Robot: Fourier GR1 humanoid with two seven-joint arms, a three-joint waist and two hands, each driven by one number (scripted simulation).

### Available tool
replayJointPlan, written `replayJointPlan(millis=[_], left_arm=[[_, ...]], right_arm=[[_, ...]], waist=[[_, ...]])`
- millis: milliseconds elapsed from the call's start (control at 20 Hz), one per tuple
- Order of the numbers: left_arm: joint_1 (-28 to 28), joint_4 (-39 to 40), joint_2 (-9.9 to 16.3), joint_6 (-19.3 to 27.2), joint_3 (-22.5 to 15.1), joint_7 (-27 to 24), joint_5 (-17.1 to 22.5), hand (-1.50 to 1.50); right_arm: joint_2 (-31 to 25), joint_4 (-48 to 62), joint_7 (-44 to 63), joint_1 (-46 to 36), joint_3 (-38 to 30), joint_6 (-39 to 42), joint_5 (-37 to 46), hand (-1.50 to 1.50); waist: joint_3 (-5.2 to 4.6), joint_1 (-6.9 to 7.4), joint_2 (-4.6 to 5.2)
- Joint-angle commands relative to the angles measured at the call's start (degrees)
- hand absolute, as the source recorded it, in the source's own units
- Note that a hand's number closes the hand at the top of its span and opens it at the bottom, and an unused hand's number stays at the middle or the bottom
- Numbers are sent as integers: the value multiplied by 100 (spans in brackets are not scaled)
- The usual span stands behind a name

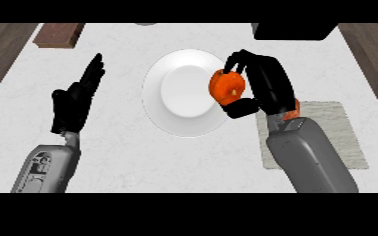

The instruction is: Pick the squash from the placemat and place it in the plate

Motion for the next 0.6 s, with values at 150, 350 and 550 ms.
replayJointPlan(millis=[150, 350, 550], left_arm=[[-118, 4, -67, 33, 33, 111, -160, 0], [-24, 234, -117, -37, 14, -288, -138, 0], [-60, 281, -133, -99, 50, -313, -104, 0]], right_arm=[[886, 1620, -170, -739, 291, -685, 144, 150], [901, 3113, -33, -1527, 521, -875, 551, 150], [906, 4204, 279, -2157, 858, -1183, 316, 150]], waist=[[2, -15, -3], [-1, 77, 34], [0, 142, 41]])
